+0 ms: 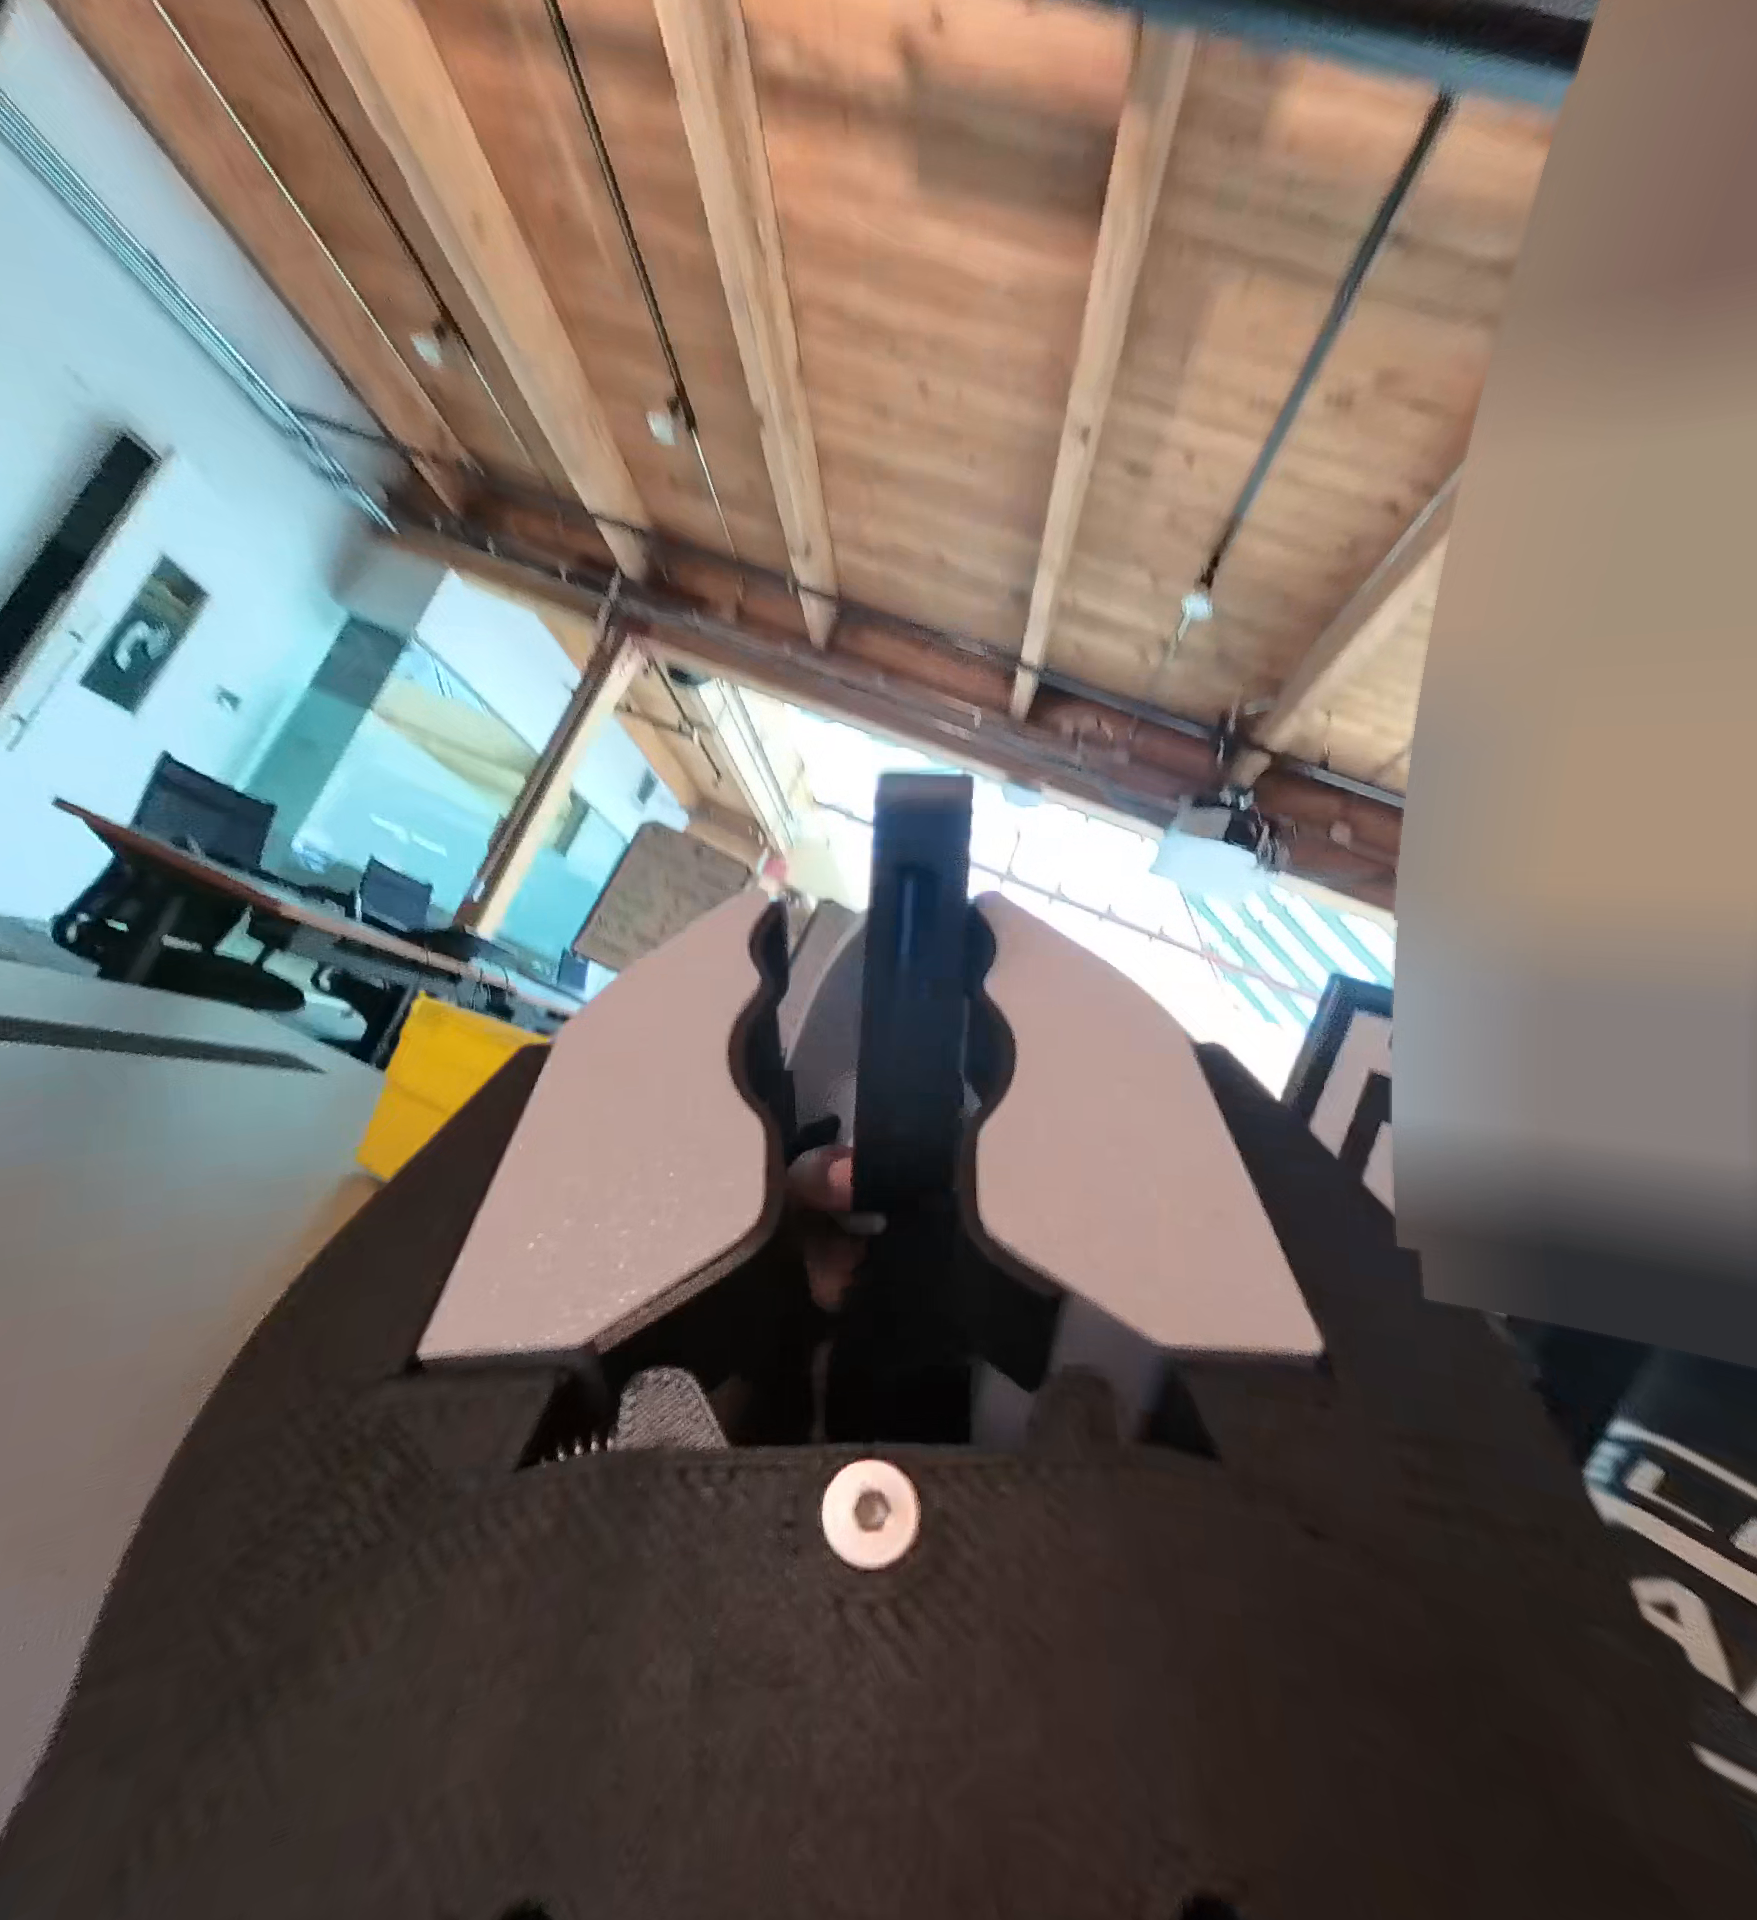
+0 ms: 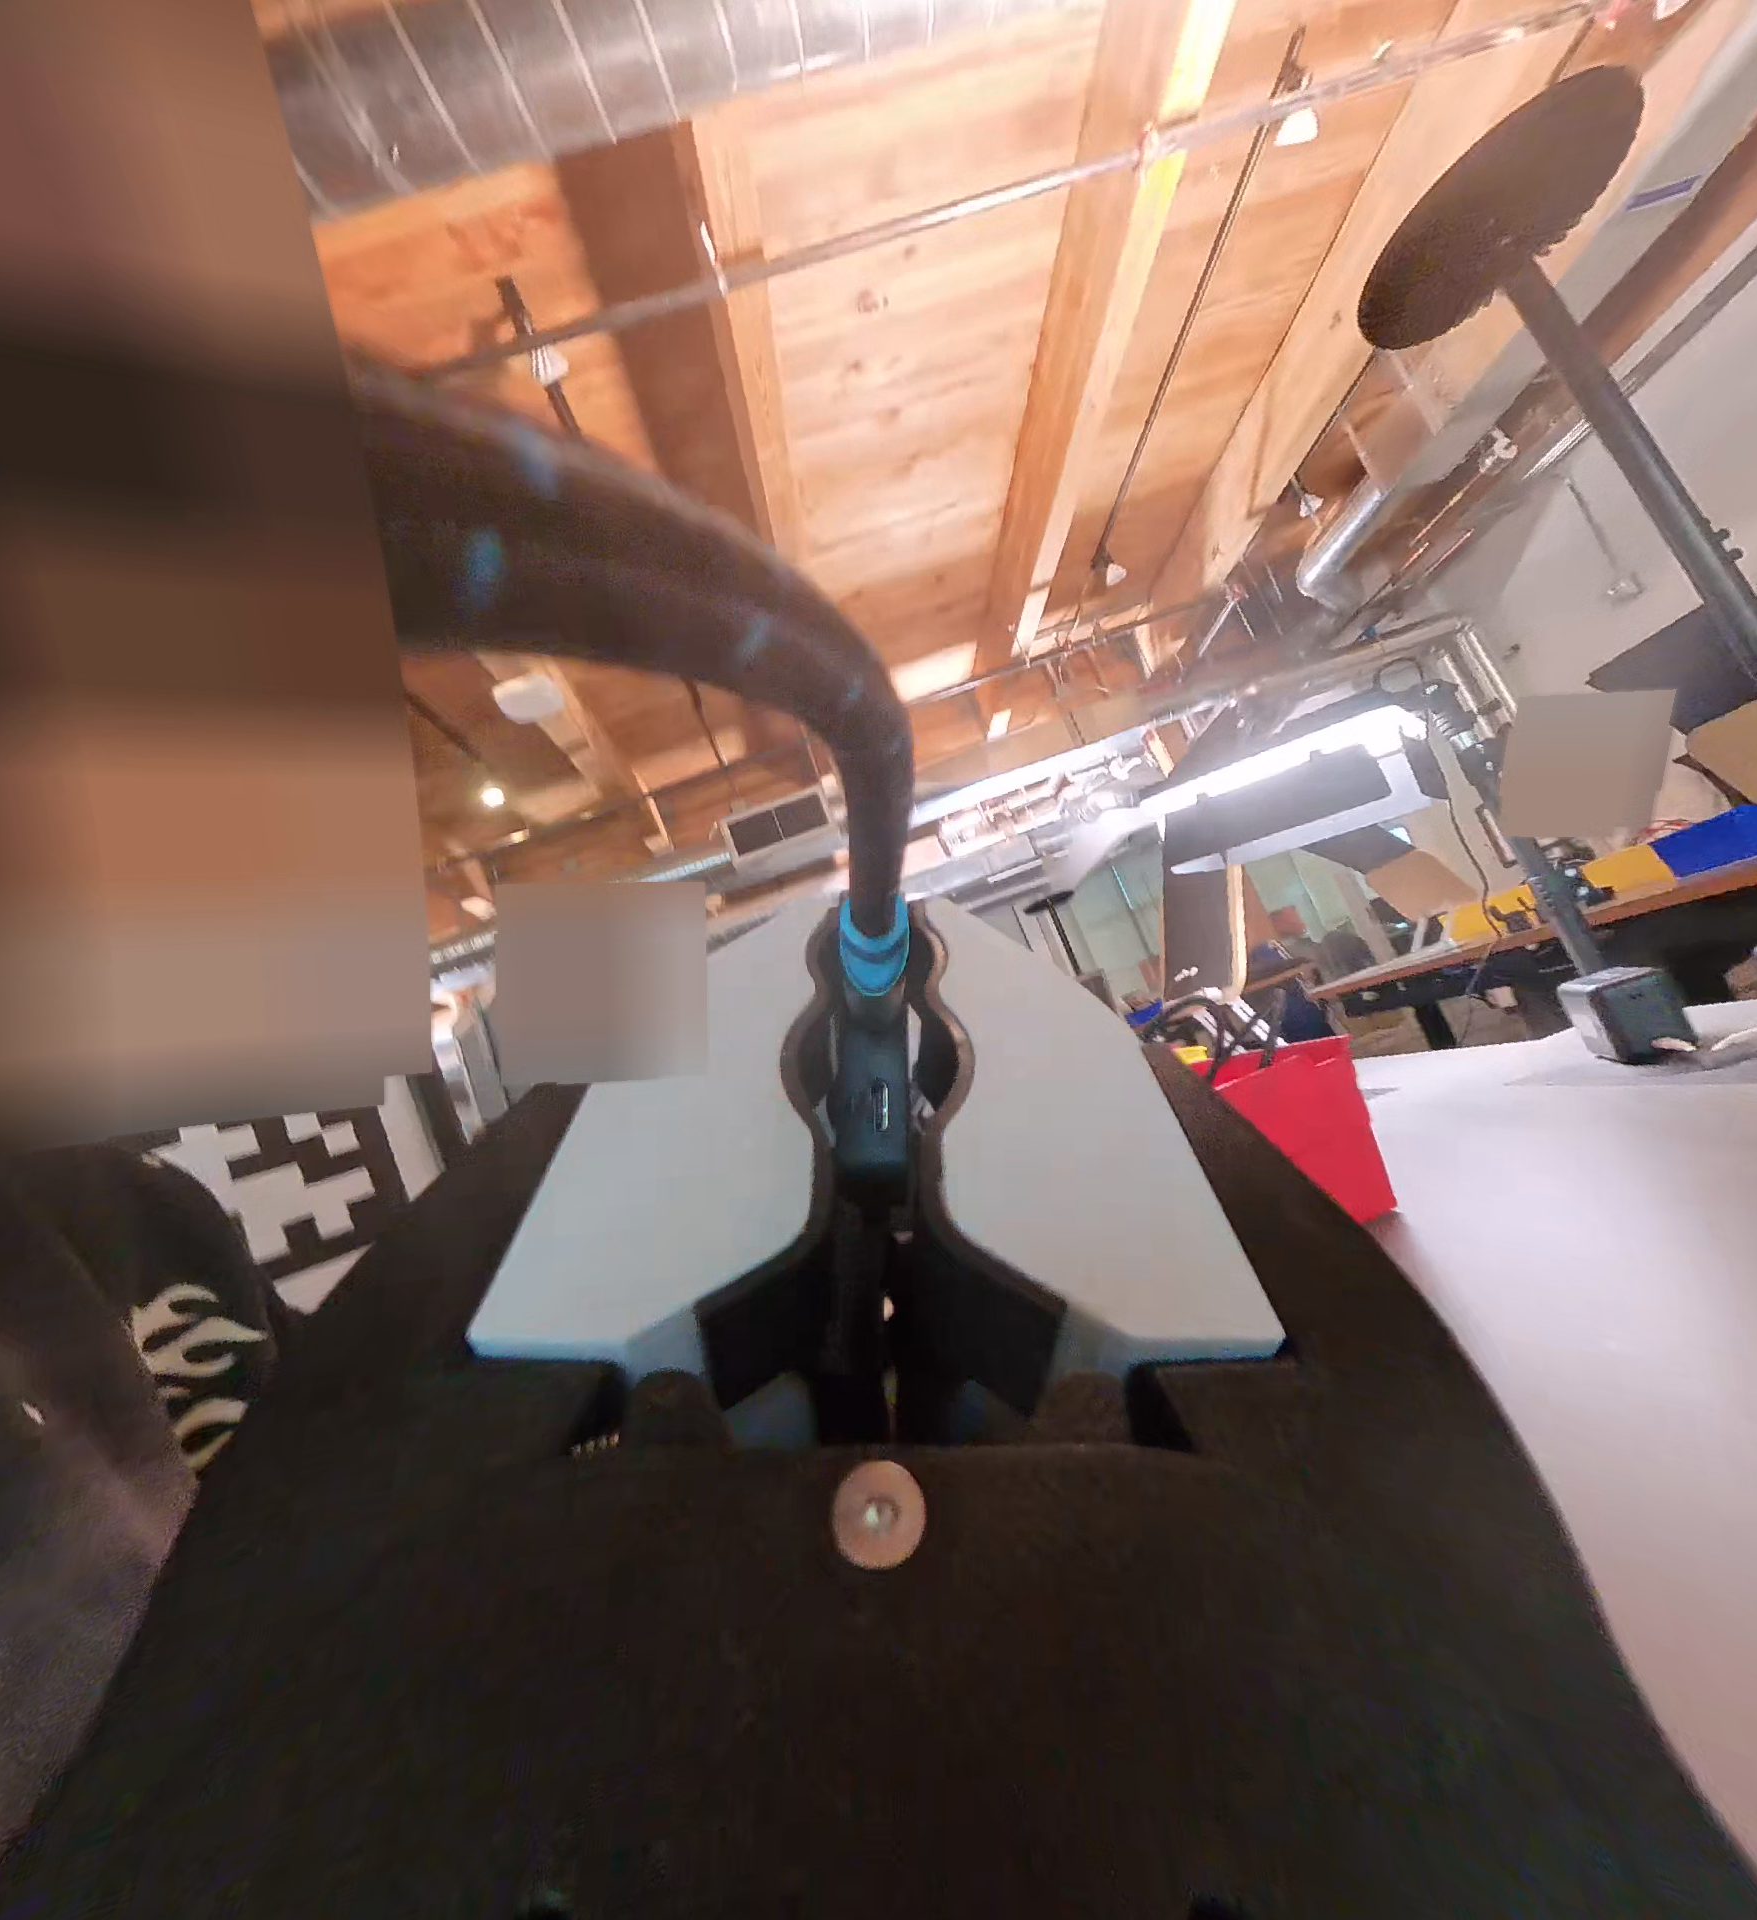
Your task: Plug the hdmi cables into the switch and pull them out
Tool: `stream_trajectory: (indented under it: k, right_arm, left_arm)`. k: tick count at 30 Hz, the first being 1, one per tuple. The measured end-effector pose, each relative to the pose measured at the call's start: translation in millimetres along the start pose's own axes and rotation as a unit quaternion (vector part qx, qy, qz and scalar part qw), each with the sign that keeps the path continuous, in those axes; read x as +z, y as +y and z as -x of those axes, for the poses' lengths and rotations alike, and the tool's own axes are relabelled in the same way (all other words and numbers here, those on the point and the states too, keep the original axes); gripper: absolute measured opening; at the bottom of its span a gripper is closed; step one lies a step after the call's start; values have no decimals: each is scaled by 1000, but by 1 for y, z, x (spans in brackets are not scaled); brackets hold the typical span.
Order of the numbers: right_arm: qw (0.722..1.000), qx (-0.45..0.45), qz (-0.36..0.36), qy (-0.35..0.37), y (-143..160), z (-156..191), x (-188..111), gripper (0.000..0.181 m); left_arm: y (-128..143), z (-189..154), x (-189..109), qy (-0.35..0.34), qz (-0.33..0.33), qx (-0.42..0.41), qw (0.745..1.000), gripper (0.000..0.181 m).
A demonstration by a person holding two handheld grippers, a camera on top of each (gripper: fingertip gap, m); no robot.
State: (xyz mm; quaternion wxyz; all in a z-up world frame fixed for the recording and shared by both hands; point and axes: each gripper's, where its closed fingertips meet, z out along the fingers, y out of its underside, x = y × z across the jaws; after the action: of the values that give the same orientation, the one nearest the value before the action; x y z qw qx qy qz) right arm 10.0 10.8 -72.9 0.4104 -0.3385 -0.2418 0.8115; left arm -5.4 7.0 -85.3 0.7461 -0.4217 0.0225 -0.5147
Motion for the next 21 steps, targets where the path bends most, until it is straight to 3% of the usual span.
stream_trajectory:
  k: [4, 8, 13, 21]
  right_arm:
    - [997, 59, -36, 20, 1, -13, -6, 12]
    - [994, 88, -42, 45, 6, -25, -11, 12]
    - [995, 57, -15, 82, 15, -32, -13, 14]
    - [994, 58, -27, 89, 25, -29, -13, 20]
  left_arm:
    - [4, 4, -3, -17, -39, 24, 999, 21]
    - [8, 13, -6, -38, -33, 28, 998, 14]
    - [8, 22, -13, -37, -47, -59, 997, 12]
    - [4, 17, -14, -28, -62, -53, 996, 13]
